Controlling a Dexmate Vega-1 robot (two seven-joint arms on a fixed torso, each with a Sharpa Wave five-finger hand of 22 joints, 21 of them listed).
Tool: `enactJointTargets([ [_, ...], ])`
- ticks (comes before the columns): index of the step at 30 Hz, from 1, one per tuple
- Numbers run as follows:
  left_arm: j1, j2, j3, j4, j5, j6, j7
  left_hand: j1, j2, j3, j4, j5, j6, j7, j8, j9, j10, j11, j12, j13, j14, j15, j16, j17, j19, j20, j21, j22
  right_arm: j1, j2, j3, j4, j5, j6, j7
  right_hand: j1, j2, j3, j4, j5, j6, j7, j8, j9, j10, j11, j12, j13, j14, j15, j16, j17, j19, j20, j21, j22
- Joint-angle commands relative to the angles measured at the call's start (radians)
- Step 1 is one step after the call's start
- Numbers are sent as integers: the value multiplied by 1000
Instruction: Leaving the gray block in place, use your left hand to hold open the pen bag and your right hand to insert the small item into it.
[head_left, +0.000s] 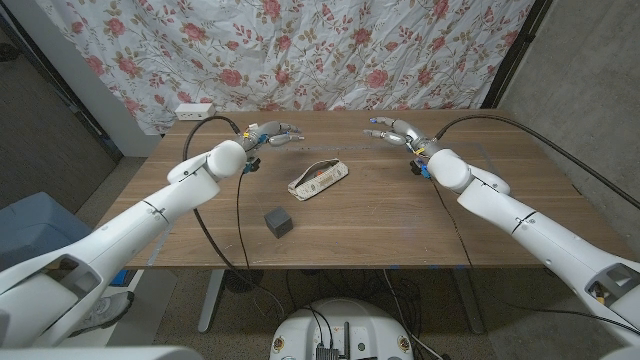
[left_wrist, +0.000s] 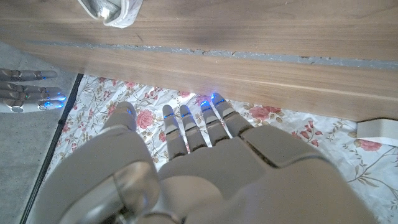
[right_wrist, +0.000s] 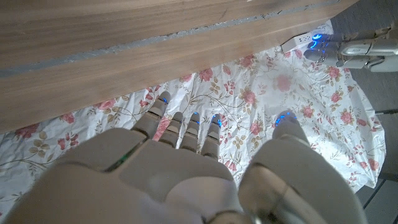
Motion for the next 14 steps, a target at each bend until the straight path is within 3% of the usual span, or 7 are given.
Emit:
enactJointTargets([
  [1,49,-39,-38,101,-137,-151,125,-16,7,7,9,9,-3,7,4,1,0,7,3,1,0,-36,4,3,-2,5,-1,1,-48,32,38,30,110,44,-77,-16,11,0,7,-3,1,4,-2,0,9,5,4,2,12,-2,8,0,7,-6,7,1],
  [7,93,-92,-76,138,-233,-208,193,-23,18,18,12,11,-6,17,6,1,6,10,7,1,5,-32,6,3,3,8,1,0,-70,62,69,104,202,167,-83,-30,16,-3,14,-3,3,7,-5,0,11,8,4,1,16,0,9,-1,12,-4,8,1],
  [14,122,-149,-102,186,-319,-274,245,-28,26,30,14,12,-5,11,9,1,7,8,8,1,6,-27,6,2,4,11,2,0,-71,77,93,166,282,237,-60,-48,19,-8,20,-4,6,12,-8,-1,10,11,3,1,22,1,11,-1,12,-3,8,1],
])
